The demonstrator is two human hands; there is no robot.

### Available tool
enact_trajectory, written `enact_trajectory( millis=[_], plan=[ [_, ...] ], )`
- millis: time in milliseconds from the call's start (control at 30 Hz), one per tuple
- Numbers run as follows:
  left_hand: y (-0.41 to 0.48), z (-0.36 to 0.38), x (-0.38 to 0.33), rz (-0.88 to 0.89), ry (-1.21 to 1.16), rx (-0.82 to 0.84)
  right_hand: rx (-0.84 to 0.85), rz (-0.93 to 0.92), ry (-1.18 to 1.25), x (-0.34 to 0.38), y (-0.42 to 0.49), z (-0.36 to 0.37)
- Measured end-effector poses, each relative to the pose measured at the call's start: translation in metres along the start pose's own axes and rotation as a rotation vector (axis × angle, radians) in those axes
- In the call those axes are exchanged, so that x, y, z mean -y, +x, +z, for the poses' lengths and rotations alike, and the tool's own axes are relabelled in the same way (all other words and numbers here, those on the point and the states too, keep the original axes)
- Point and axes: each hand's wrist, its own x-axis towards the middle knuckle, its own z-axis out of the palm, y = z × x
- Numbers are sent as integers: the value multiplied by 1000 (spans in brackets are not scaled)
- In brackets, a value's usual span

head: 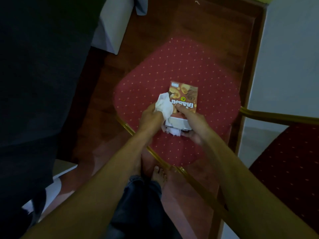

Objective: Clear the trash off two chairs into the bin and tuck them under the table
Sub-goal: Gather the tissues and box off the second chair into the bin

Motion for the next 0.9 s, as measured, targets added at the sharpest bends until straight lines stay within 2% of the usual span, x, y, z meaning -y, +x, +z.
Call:
enact_trajectory(
  millis=[100, 233, 333, 500, 900],
  plan=[
    [-6, -15, 5, -131, -235, 89, 81, 59, 99, -18, -10, 4],
    [-27, -39, 14, -117, -341, 162, 179, 62, 236, -28, -36, 17],
    [-51, -59, 9, -78, -349, 140, 204, 23, 295, -20, -63, 30],
    [-109, -110, -5, 82, -241, -136, 234, -132, 155, 3, -128, 66],
    [-280, -281, -24, 413, -314, -699, 654, -459, -187, 46, -327, 214]
  ],
)
